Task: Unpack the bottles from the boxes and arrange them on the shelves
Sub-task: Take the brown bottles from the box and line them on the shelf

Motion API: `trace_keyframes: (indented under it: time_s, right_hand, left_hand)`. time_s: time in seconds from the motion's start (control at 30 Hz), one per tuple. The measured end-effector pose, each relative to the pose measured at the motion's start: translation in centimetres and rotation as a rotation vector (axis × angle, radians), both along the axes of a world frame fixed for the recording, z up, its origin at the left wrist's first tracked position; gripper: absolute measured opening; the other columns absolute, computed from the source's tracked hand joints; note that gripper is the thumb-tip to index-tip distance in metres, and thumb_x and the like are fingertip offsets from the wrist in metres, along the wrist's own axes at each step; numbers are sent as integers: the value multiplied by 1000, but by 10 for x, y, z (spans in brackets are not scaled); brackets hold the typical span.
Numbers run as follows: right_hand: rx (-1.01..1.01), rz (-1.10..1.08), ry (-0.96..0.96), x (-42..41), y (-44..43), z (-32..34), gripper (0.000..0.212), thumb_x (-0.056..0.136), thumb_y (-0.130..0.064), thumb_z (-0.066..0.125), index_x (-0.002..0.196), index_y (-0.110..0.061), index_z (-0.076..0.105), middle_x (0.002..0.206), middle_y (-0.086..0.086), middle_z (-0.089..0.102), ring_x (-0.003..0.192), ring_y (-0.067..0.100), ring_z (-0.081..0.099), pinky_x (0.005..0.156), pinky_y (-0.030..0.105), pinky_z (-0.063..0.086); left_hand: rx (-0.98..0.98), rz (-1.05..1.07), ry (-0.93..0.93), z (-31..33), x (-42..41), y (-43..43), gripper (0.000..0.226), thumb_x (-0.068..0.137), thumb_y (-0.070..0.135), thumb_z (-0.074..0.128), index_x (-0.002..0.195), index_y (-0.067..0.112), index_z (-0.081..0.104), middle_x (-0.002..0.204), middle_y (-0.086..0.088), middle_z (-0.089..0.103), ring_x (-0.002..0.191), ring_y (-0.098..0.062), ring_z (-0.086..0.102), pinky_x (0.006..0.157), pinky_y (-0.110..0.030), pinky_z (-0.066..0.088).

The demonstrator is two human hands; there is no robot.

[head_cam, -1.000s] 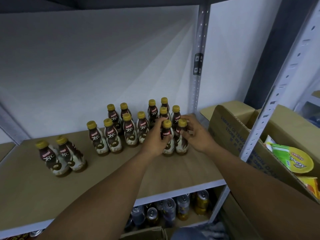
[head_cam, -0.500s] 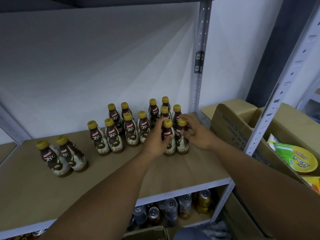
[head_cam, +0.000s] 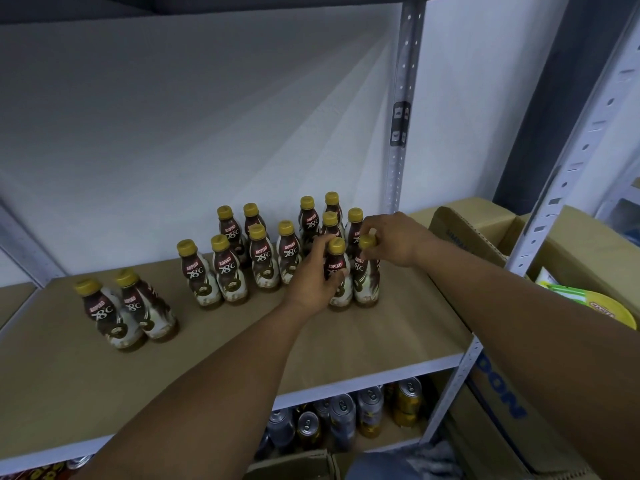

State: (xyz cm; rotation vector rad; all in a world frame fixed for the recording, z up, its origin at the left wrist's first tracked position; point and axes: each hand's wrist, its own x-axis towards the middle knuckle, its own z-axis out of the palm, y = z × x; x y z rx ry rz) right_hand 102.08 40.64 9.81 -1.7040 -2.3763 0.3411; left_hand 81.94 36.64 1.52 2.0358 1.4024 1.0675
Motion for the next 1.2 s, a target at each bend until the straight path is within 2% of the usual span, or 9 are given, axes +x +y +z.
trace_keyframes:
  time_s: [0.2, 0.6, 0.83, 0.93, 1.0, 1.1, 1.2]
  right_hand:
    - [35, 52, -48, 3, -2, -2, 42, 90, -31, 72, 129, -25, 59, 120, 8, 65, 105, 29, 60, 90, 42, 52]
    - [24, 54, -2, 4, -3, -10, 46, 90, -31, 68, 133, -37, 53, 120, 6, 66, 100, 27, 63, 88, 45, 54]
    - [11, 63, 38, 6, -3, -14, 46, 91, -26, 66, 133, -37, 52, 117, 6, 67, 97, 27, 64, 89, 45, 55]
    - [-10, 63, 57, 7, -5, -13, 52, 91, -28, 69, 139, -35, 49, 118, 6, 67, 99, 27, 64, 91, 45, 53]
    - [-25, 56, 88, 9, -7, -11, 60, 89, -35, 73, 141, -36, 44, 120, 5, 66, 95, 25, 65, 91, 45, 54]
    - [-37, 33, 120, 12, -8, -8, 65, 86, -42, 77, 140, -37, 42, 124, 4, 64, 93, 23, 65, 91, 43, 55]
    - [-40, 22, 99, 11, -7, -7, 61, 85, -43, 78, 135, -34, 45, 116, 7, 66, 94, 25, 64, 89, 44, 55]
  left_hand:
    - [-14, 4, 2, -1, 0, 2, 68, 94, 22, 69, 145, 40, 27, 133, 1, 61, 118, -21, 63, 96, -48, 54]
    - [-21, -8, 0, 0, 0, 2, 67, 95, 21, 68, 145, 40, 27, 130, 1, 62, 116, -20, 64, 95, -48, 54]
    - [-23, -5, 8, 1, 1, 3, 66, 96, 22, 68, 147, 34, 28, 132, -1, 62, 115, -20, 63, 94, -44, 54]
    - [-30, -23, 47, 6, 0, 6, 67, 96, 23, 68, 148, 31, 27, 128, -1, 62, 110, -22, 64, 87, -36, 53]
    - [-38, -43, 61, 13, -3, 7, 74, 94, 26, 70, 152, 30, 24, 131, 0, 60, 114, -20, 62, 89, -31, 49]
    - [-61, -45, 83, 31, -8, 11, 86, 90, 31, 73, 156, 38, 17, 141, 0, 53, 121, -17, 56, 98, -32, 46]
    - [-85, -95, 256, 52, -13, 14, 84, 89, 23, 74, 155, 36, 24, 141, -5, 54, 112, -21, 60, 94, -32, 48]
